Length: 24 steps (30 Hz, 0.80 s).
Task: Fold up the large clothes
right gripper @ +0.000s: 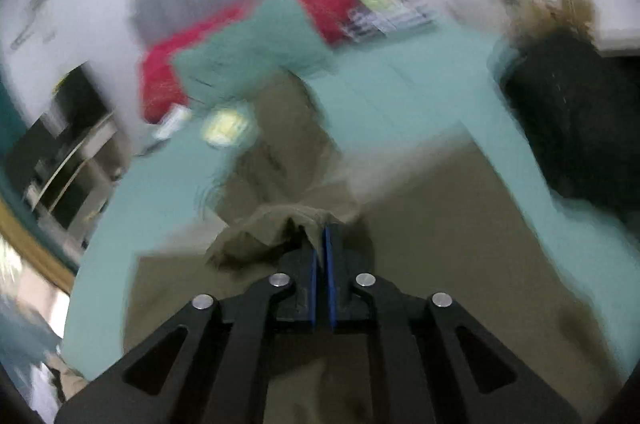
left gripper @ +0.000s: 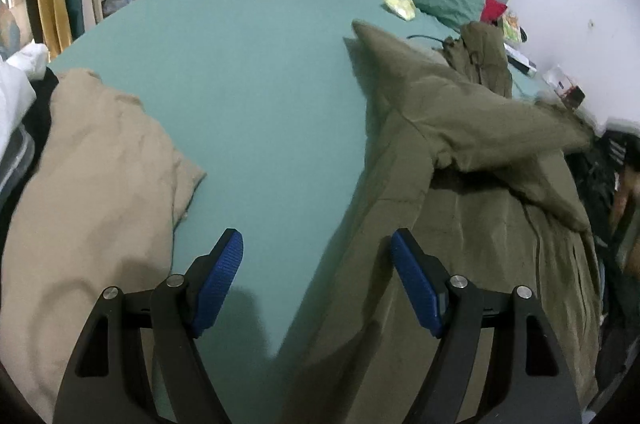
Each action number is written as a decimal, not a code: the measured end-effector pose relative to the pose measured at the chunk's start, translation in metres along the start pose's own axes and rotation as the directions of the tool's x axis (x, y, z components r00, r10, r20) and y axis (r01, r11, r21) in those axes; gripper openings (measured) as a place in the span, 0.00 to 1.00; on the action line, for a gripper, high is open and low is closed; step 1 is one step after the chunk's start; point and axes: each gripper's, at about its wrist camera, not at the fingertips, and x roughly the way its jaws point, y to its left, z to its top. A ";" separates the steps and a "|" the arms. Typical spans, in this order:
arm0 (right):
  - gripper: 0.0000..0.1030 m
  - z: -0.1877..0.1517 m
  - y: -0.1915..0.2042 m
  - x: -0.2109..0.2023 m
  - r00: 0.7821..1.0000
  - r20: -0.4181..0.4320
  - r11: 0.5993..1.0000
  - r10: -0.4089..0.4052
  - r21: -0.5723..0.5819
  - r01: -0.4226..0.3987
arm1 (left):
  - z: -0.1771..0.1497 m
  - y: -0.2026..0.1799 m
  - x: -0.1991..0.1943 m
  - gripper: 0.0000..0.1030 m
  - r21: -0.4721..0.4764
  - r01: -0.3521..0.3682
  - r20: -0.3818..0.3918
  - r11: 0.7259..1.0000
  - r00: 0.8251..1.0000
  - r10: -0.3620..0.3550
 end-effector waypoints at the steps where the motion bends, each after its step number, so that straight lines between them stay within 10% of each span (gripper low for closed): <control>1: 0.07 -0.017 -0.030 0.008 0.998 -0.055 0.998 -0.007 0.069 0.011 | -0.001 0.000 0.001 0.77 0.002 -0.008 -0.010 1.000 1.000 0.008; 4: 0.41 -0.054 -0.083 0.011 0.991 -0.119 0.987 -0.052 0.148 0.069 | -0.006 0.000 0.003 0.77 0.007 -0.008 -0.038 1.000 0.999 0.008; 12: 0.77 -0.049 -0.060 -0.027 0.980 -0.018 0.964 -0.196 -0.187 0.189 | -0.004 0.000 0.011 0.77 0.026 -0.030 -0.069 0.999 0.997 0.032; 18: 0.85 -0.033 -0.037 -0.083 0.875 0.347 0.883 -0.338 -0.205 0.422 | 0.004 0.002 0.009 0.77 0.019 -0.038 -0.056 0.999 0.998 0.039; 21: 0.85 -0.029 0.003 -0.051 0.947 0.266 0.869 -0.182 -0.406 0.282 | 0.006 0.000 0.006 0.77 0.026 -0.038 -0.035 0.999 0.999 0.039; 24: 0.85 -0.048 0.050 0.005 0.977 0.143 0.735 -0.161 -0.643 0.215 | 0.009 -0.003 0.003 0.77 0.027 -0.021 -0.028 0.999 0.999 0.022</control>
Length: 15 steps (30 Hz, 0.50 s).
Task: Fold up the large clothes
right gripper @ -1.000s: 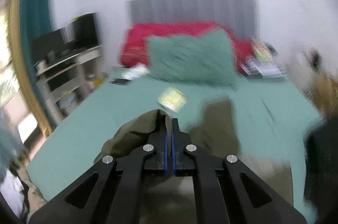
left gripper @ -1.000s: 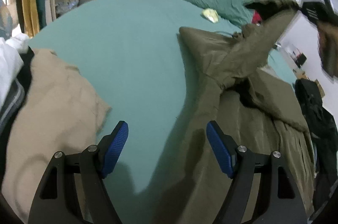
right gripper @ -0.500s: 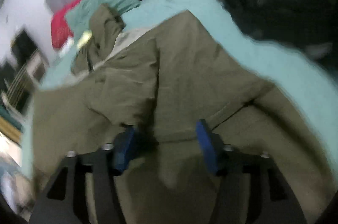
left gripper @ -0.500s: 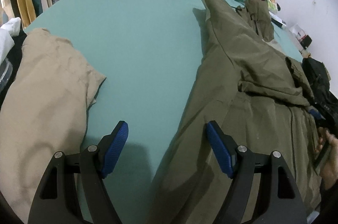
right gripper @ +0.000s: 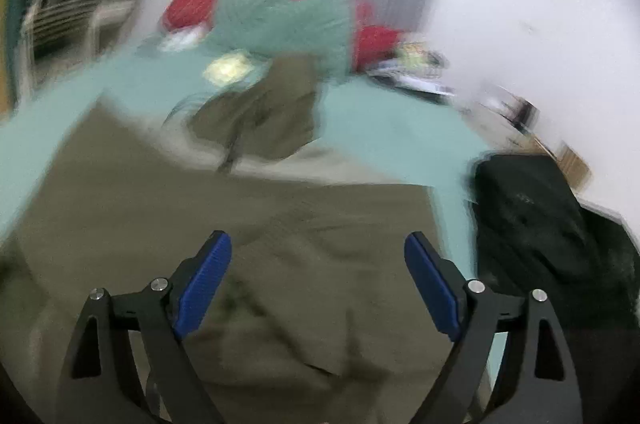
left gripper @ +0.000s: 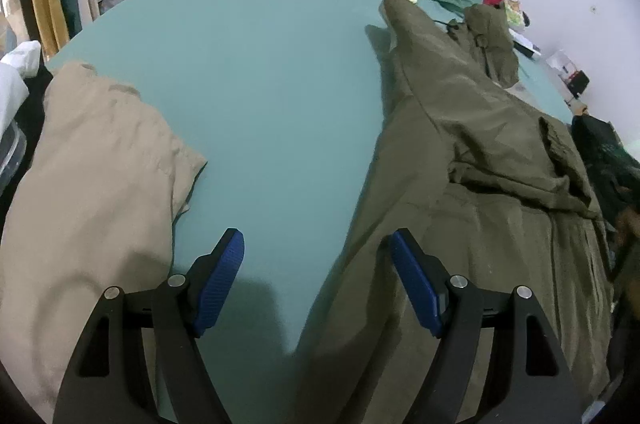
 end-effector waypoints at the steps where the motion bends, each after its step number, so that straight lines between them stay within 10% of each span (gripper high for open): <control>1: 0.85 0.001 0.011 0.013 0.999 -0.032 0.999 0.018 -0.040 -0.019 | 0.001 0.000 0.000 0.77 -0.002 0.003 0.001 1.000 1.000 -0.003; 6: 0.83 -0.012 0.020 0.074 0.973 -0.230 0.996 -0.025 -0.092 0.003 | 0.004 -0.008 0.000 0.77 0.029 0.006 0.015 1.000 1.000 -0.007; 15: 0.79 -0.052 -0.154 0.042 0.958 -0.260 0.909 -0.120 0.359 0.211 | 0.003 -0.010 0.007 0.77 0.049 -0.010 0.003 0.999 1.000 0.010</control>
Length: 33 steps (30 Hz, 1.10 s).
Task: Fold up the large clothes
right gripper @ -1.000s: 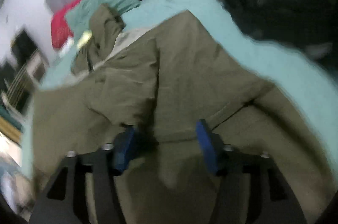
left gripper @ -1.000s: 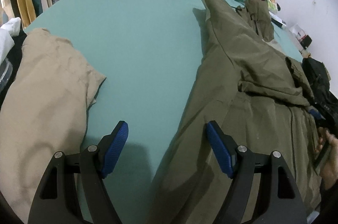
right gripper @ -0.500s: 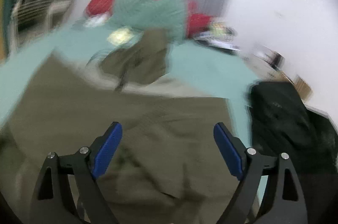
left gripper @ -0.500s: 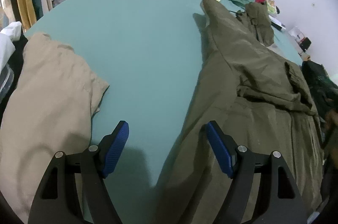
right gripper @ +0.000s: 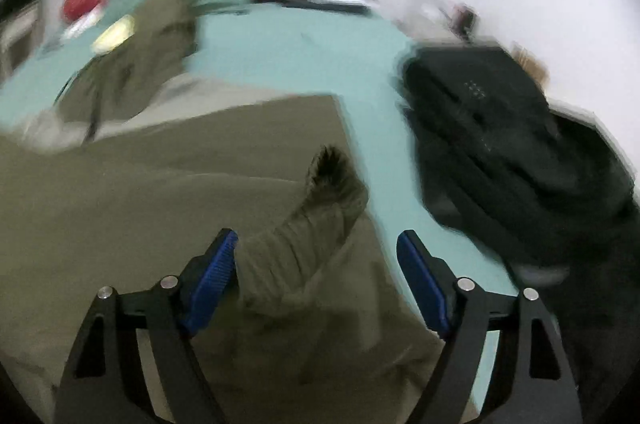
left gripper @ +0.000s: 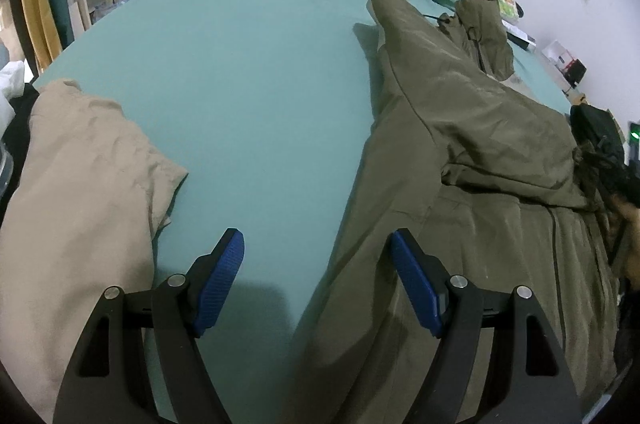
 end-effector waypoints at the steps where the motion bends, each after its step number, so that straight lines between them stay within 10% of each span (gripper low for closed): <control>1: 0.79 0.001 -0.018 0.000 1.000 -0.009 0.999 0.011 0.049 -0.011 | 0.001 0.000 -0.001 0.77 0.000 0.001 0.004 1.000 1.000 -0.001; 5: 0.79 0.006 -0.066 -0.021 0.998 0.047 0.992 -0.047 0.118 0.041 | 0.008 0.000 -0.011 0.77 0.014 0.004 0.074 1.000 0.997 -0.005; 8: 0.79 0.026 -0.060 -0.028 0.991 0.123 0.997 0.058 0.050 -0.065 | 0.014 0.004 -0.019 0.77 0.013 -0.013 0.126 1.000 0.992 0.011; 18: 0.79 0.147 0.089 0.058 0.913 0.074 0.915 0.401 -0.065 -0.397 | 0.031 0.020 -0.005 0.77 0.016 -0.023 0.137 1.000 0.990 0.021; 31: 0.79 0.193 0.215 0.165 0.870 0.013 0.868 0.493 0.060 -0.493 | 0.023 0.035 0.031 0.77 -0.036 -0.163 0.044 0.986 0.985 0.165; 32: 0.53 0.191 0.217 0.167 0.861 -0.005 0.860 0.508 0.060 -0.507 | 0.023 0.034 0.032 0.77 -0.035 -0.157 0.036 0.987 0.987 0.158; 33: 0.02 0.187 0.219 0.163 0.868 -0.010 0.867 0.497 0.037 -0.496 | 0.024 0.034 0.032 0.77 -0.033 -0.157 0.032 0.987 0.987 0.158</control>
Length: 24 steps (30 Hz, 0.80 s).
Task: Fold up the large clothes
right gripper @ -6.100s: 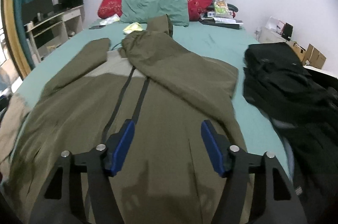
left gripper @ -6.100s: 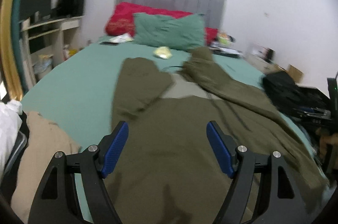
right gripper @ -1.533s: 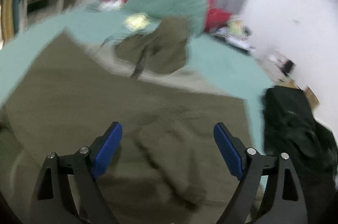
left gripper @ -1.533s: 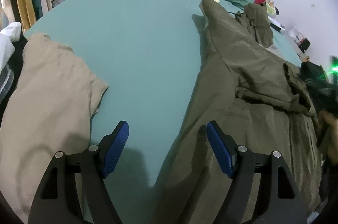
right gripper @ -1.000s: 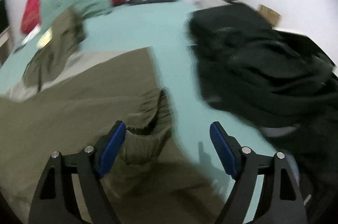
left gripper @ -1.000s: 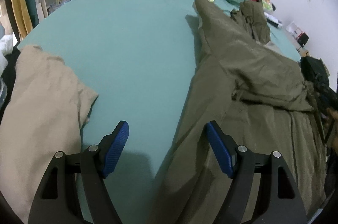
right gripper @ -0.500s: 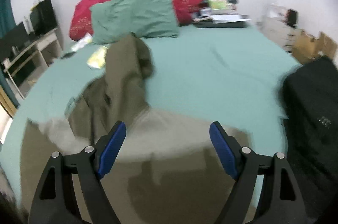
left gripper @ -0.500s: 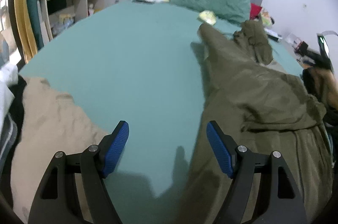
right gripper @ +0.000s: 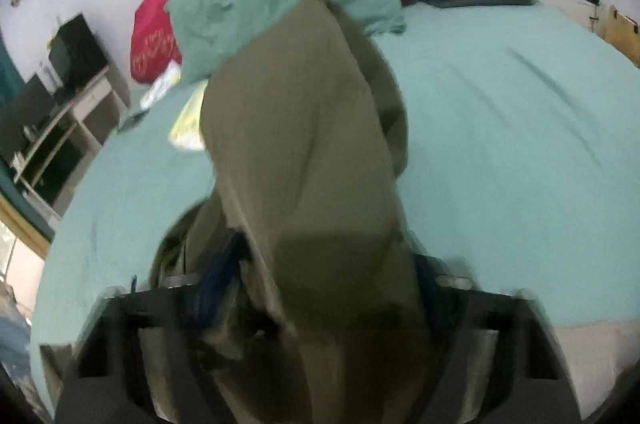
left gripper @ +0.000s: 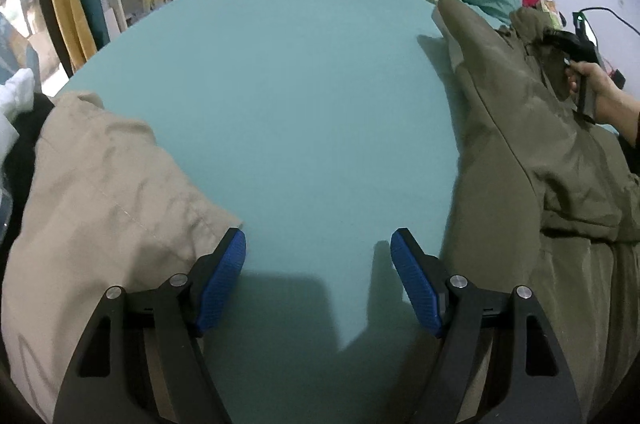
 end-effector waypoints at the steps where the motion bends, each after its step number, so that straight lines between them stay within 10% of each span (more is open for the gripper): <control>1: 0.03 -0.005 0.008 -0.006 0.999 0.010 0.998 -0.034 -0.051 0.035 | 0.000 0.000 -0.001 0.77 0.001 0.000 -0.001 1.000 1.000 0.000; 8: 0.03 -0.050 0.056 -0.098 0.998 0.057 0.894 0.030 -0.448 -0.001 | 0.001 -0.008 -0.023 0.72 0.028 0.082 -0.014 0.996 0.997 -0.081; 12: 0.03 -0.127 0.078 -0.161 1.000 0.028 0.673 0.005 -0.739 0.018 | -0.002 -0.014 -0.035 0.72 0.036 0.135 -0.021 0.990 0.991 -0.134; 15: 0.03 -0.182 0.068 -0.188 0.999 -0.031 0.584 -0.027 -0.812 -0.009 | -0.006 -0.022 -0.041 0.72 0.041 0.183 -0.045 0.982 0.982 -0.181; 20: 0.23 -0.214 0.031 -0.205 0.984 -0.170 0.681 -0.052 -0.727 -0.089 | -0.007 -0.032 -0.056 0.72 0.089 0.198 -0.019 0.976 0.980 -0.197; 24: 0.34 -0.183 0.006 -0.236 0.981 -0.178 0.792 0.078 -0.587 -0.170 | -0.001 -0.032 -0.056 0.72 0.091 0.204 0.001 0.975 0.979 -0.205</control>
